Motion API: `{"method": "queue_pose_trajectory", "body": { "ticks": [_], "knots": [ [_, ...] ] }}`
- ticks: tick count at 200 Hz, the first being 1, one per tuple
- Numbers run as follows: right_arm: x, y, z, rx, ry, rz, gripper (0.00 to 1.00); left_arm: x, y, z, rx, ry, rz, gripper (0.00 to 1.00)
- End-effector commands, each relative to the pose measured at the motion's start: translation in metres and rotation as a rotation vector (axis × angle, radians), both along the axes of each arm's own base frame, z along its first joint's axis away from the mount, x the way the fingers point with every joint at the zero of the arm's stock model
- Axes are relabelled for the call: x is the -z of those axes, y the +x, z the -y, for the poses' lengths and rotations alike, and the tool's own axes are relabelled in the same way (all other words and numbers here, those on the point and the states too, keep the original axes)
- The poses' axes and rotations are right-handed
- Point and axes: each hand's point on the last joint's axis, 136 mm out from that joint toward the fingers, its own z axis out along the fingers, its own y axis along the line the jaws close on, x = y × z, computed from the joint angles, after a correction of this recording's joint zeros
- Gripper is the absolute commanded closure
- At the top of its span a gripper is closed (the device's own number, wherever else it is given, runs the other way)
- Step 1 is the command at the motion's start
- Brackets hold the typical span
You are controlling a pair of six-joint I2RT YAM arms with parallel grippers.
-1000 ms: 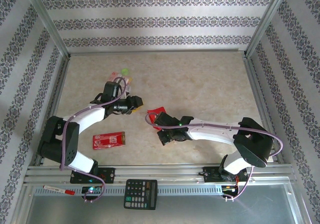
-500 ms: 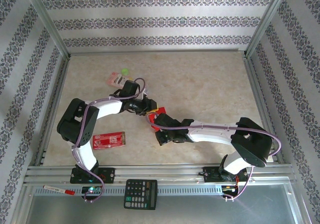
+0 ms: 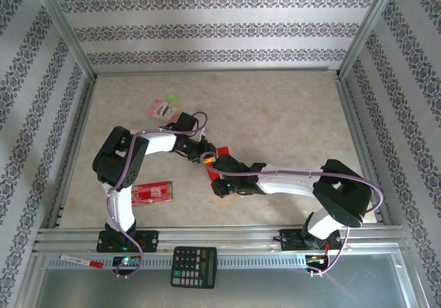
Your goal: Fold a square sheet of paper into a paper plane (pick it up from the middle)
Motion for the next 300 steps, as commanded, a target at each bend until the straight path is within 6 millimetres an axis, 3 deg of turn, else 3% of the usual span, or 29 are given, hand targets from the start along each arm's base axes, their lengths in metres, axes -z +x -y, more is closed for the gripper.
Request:
{"method": "queue_pose_trajectory", "body": {
  "ticks": [1,132,221,245,277,300],
  "knots": [
    [-0.005,0.000,0.001,-0.043,0.044,0.005,0.77,0.010,-0.006,0.000,0.049,0.034,-0.012,0.73],
    [-0.012,0.012,0.004,-0.065,0.093,0.012,0.75,0.025,-0.004,0.010,0.099,0.044,-0.034,0.75],
    [-0.013,0.014,0.023,-0.049,0.078,0.017,0.69,0.032,-0.007,0.011,0.112,0.054,-0.046,0.76],
    [-0.014,0.015,0.023,-0.047,0.091,0.018,0.74,0.032,-0.007,0.010,0.114,0.059,-0.043,0.78],
    [-0.018,0.016,0.018,-0.045,0.124,0.003,0.89,0.031,-0.007,0.015,0.137,0.055,-0.038,0.78],
    [-0.021,0.012,0.012,-0.035,0.175,-0.026,0.93,0.030,-0.010,0.022,0.159,0.051,-0.035,0.78]
  ]
}}
